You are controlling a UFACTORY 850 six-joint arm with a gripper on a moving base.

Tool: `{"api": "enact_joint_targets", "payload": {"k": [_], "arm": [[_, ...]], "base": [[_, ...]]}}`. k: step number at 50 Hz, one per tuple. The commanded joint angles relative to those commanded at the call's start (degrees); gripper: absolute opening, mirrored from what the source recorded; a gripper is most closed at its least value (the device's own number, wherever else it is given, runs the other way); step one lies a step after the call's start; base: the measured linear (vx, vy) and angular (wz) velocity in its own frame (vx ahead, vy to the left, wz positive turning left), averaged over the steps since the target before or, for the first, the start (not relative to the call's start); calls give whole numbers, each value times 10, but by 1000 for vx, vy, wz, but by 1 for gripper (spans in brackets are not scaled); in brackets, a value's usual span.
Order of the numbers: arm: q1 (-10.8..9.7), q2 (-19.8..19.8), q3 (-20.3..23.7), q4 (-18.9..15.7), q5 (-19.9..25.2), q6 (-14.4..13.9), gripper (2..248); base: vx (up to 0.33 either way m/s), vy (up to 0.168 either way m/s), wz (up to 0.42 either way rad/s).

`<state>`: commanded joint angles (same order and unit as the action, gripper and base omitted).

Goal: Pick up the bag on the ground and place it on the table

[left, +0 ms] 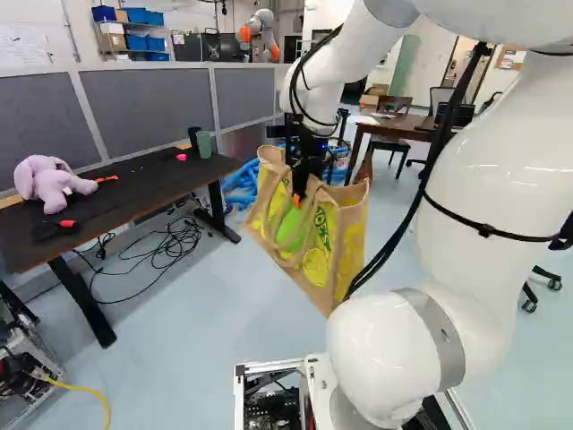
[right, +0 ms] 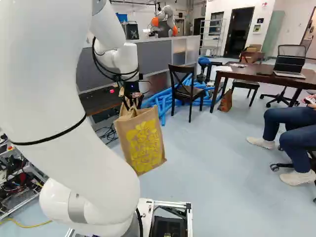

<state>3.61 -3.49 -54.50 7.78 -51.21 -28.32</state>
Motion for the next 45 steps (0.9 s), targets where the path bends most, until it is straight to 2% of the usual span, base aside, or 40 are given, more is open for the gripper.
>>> {"api": "enact_joint_targets", "payload": {"k": [24,45], "arm": [[-3,2,-50,0,-75,0,21],[-5,11,-85,0,-87,0,21]], "base": [[0,0,0],[0,0,0]]}}
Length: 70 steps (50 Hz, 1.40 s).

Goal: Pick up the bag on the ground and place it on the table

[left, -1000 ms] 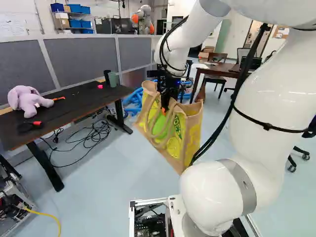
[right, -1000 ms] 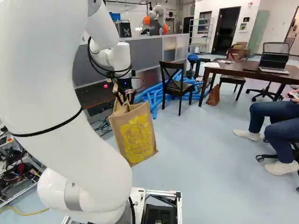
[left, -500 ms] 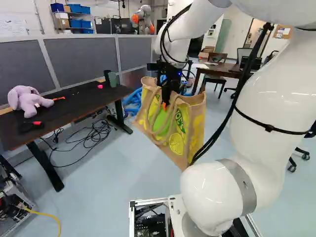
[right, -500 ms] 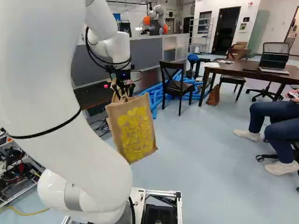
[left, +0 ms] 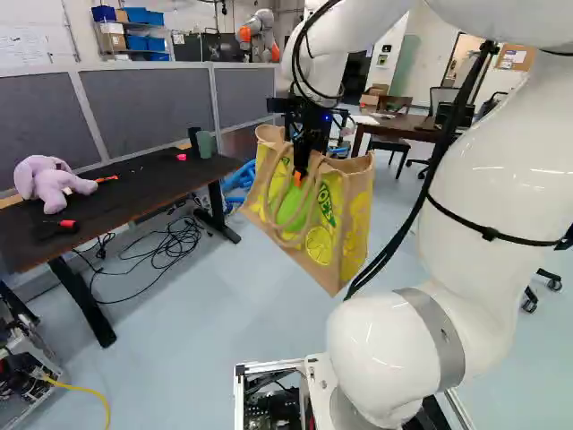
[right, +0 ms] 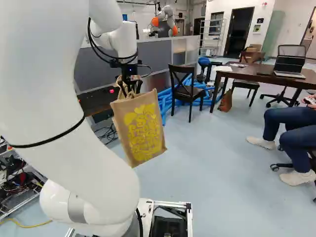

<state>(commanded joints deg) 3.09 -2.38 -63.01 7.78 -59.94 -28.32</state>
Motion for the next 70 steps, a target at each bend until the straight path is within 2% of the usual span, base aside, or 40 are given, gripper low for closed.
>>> {"api": "enact_joint_targets", "payload": {"k": [19,48,70], "arm": [[2,13,-25,0,-30,0,21],[9,10,-86,0,-81,0,21],[9,12,-98,0,-87,0,21]], "base": [[0,0,0],[0,0,0],[0,0,0]]}}
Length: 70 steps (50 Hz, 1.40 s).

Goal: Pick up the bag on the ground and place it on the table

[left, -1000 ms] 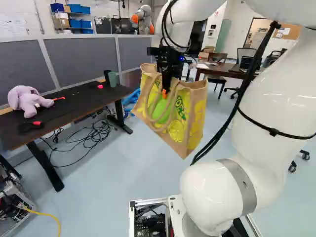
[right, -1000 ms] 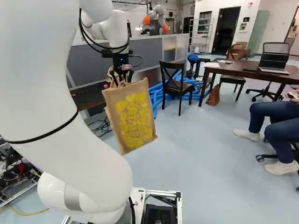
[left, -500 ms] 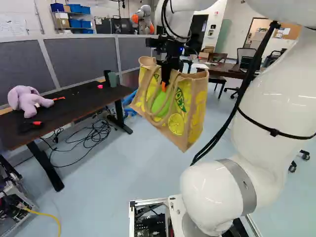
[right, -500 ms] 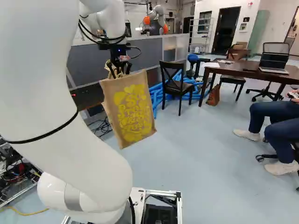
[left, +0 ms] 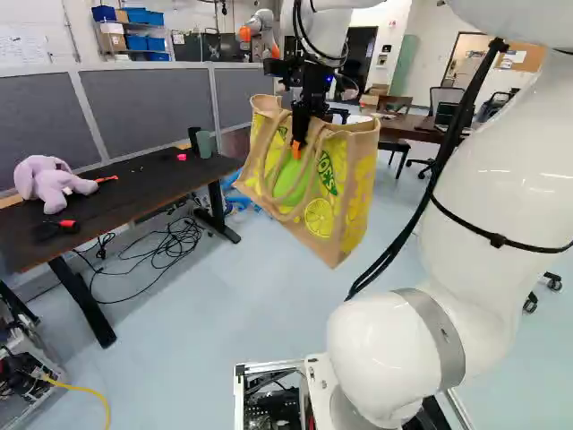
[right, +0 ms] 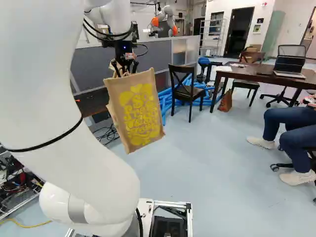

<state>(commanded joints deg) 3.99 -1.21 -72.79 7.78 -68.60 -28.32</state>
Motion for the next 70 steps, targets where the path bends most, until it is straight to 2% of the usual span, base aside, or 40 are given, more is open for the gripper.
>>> {"api": "enact_joint_targets", "payload": {"k": [61,70], "arm": [[0,0,0,0,0,0,21],[0,0,0,0,0,0,21]], "base": [[0,0,0],[129,-57,-23]]}}
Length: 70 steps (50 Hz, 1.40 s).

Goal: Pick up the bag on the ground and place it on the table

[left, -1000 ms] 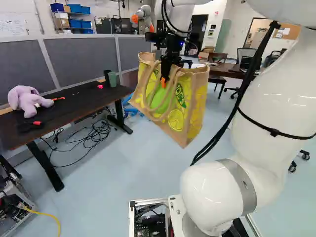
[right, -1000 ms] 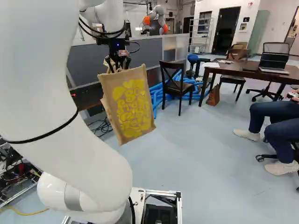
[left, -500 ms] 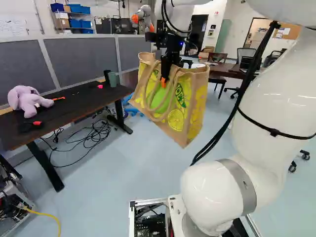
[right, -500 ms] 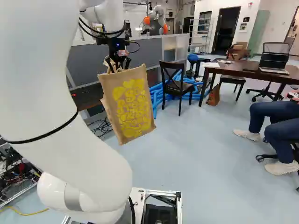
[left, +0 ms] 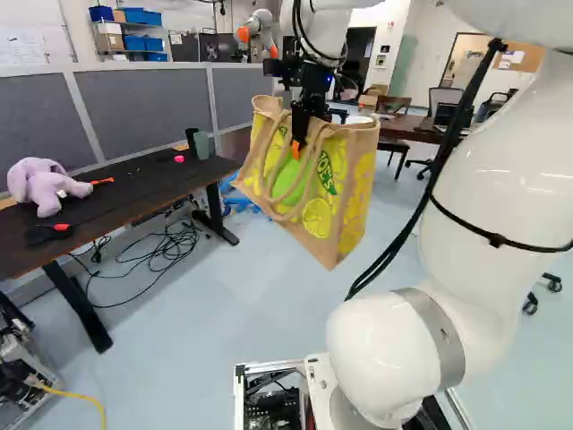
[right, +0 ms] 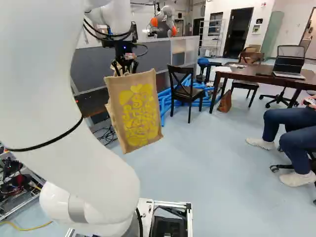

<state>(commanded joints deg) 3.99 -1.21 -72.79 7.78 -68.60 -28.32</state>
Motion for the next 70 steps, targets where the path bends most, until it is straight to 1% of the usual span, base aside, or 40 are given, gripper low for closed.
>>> {"api": "enact_joint_targets", "payload": {"k": [19,26,47,70], "arm": [[0,0,0,0,0,0,21],[0,0,0,0,0,0,21],[0,0,0,0,0,0,21],[0,0,0,0,0,0,21]], "base": [[196,-201,12],[289,-120,98],[272,22,153],[194,40,172]]}}
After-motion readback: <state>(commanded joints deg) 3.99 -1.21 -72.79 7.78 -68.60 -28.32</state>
